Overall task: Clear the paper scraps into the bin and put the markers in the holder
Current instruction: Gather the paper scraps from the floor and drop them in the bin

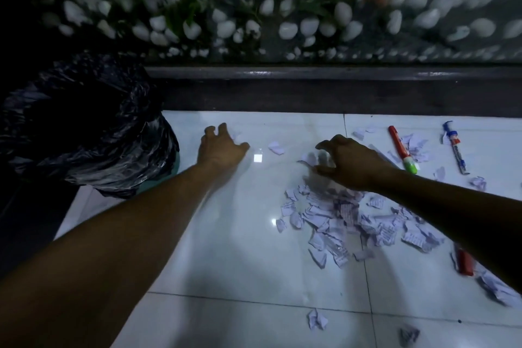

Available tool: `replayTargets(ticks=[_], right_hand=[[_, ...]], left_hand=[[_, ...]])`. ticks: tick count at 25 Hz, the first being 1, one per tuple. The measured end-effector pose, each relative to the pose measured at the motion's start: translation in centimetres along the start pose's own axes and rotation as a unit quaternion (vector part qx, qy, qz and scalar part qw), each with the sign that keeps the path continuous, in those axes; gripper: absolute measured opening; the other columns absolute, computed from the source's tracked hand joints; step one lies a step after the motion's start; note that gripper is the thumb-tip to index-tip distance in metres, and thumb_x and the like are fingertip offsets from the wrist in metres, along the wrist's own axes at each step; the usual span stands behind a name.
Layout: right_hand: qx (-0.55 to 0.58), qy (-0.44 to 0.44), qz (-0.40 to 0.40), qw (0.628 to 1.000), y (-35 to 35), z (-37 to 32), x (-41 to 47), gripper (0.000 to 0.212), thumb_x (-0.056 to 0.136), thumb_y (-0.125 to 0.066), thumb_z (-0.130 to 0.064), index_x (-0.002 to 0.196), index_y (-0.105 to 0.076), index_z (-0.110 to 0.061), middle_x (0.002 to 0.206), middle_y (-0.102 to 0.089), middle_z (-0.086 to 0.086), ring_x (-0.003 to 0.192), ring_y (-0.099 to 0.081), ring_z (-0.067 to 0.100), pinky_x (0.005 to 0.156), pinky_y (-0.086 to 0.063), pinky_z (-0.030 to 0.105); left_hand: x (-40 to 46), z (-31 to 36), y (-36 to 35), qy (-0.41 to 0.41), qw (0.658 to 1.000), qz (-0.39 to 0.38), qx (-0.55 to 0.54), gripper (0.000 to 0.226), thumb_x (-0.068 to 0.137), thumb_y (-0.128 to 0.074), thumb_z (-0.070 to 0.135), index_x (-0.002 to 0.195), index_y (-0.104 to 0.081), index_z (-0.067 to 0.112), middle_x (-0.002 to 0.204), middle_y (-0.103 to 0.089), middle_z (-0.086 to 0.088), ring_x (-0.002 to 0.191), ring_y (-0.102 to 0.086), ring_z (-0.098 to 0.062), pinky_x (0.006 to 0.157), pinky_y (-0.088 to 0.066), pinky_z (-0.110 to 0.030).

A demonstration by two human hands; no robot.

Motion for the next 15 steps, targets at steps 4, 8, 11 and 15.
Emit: replayTargets(ticks=[4,8,11,15], right_hand=[[-0.004,0.022,-0.012,1.0,-0.6,-1.2,2.0,0.069,0.095,-0.053,-0.054,0.155,-0.03,-0.028,0.159,-0.033,0.005,0.136,-0.044,0.027,0.101,-0.047,0.042],[-0.041,0.096,-0.076,0.992,-0.5,-2.4,2.8,0.06,0.096,-0.053,-0.044,0.152,-0.037,-0.027,0.148,-0.044,0.007,0.129,-0.048,0.028,0.1,-0.048,0.044],[-0.052,0.147,-0.101,0.983,0.4,-1.1,0.9,0.035,0.095,-0.05,-0.04,0.123,-0.064,-0.026,0.117,-0.062,0.003,0.101,-0.061,0.021,0.084,-0.054,0.042],[-0.027,0.06,0.044,0.997,1.9,3.3,0.2,0.022,0.094,-0.059,-0.027,0.114,-0.066,-0.021,0.116,-0.061,0.006,0.103,-0.062,0.025,0.087,-0.054,0.042]], left_hand=[[-0.3,0.1,-1.9,-0.071,0.996,-0.037,0.029,0.072,0.085,-0.063,0.044,0.149,-0.04,0.021,0.163,-0.022,-0.008,0.151,-0.017,-0.026,0.12,-0.021,-0.035],[-4.2,3.7,-5.0,-0.209,0.965,-0.155,0.026,0.084,0.089,-0.065,0.039,0.158,-0.023,0.016,0.169,-0.008,-0.001,0.155,-0.006,-0.019,0.124,-0.016,-0.033],[-6.9,5.9,-5.7,-0.28,0.923,-0.264,0.023,0.069,0.092,-0.063,0.04,0.153,-0.037,0.019,0.164,-0.024,-0.002,0.149,-0.026,-0.022,0.119,-0.028,-0.034],[-9.1,8.0,-6.0,-0.286,0.909,-0.303,-0.006,0.066,0.094,-0.062,0.046,0.151,-0.04,0.021,0.156,-0.039,0.0,0.137,-0.044,-0.019,0.11,-0.035,-0.028]])
Point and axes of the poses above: each hand's wrist, its own x-axis towards the middle knuckle, its own y-axis out of the back of the hand, z = x × y, the point moved 1 cm from there along x, towards the middle knuckle
